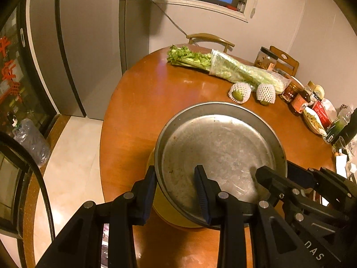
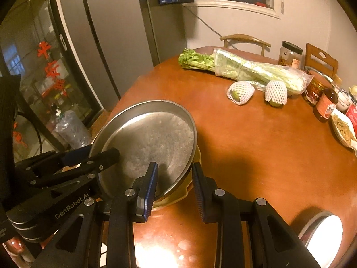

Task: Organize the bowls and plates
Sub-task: 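Carry the metal tray onto the scallop plate stack and lower it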

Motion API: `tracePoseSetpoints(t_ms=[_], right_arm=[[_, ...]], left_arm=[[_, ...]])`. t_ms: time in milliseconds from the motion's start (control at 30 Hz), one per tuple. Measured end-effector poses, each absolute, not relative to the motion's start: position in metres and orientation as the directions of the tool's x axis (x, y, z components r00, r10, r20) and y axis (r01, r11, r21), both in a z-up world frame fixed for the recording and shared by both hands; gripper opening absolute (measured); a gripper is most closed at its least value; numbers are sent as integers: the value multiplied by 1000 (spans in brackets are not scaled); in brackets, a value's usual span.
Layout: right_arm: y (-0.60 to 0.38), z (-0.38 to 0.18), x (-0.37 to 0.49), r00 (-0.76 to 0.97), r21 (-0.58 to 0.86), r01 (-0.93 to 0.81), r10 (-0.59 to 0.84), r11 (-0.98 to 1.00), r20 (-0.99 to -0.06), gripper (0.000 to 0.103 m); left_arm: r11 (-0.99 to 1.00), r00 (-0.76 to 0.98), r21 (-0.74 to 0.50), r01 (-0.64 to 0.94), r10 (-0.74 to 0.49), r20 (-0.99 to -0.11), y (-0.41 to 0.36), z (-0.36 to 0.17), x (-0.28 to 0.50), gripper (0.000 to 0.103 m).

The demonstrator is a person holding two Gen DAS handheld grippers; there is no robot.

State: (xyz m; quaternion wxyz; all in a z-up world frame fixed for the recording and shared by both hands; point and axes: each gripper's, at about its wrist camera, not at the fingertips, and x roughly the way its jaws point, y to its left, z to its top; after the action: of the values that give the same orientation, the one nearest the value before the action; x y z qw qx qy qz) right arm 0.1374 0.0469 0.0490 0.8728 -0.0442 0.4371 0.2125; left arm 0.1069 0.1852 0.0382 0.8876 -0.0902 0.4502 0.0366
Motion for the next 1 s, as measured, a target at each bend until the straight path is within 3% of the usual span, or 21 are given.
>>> tracePoseSetpoints(t_ms=[1000], right_arm=[[55, 12, 155, 469, 100, -419, 309, 903, -828, 32]], left_arm=[[981, 582, -132, -141, -26, -813, 187, 23, 110, 34]])
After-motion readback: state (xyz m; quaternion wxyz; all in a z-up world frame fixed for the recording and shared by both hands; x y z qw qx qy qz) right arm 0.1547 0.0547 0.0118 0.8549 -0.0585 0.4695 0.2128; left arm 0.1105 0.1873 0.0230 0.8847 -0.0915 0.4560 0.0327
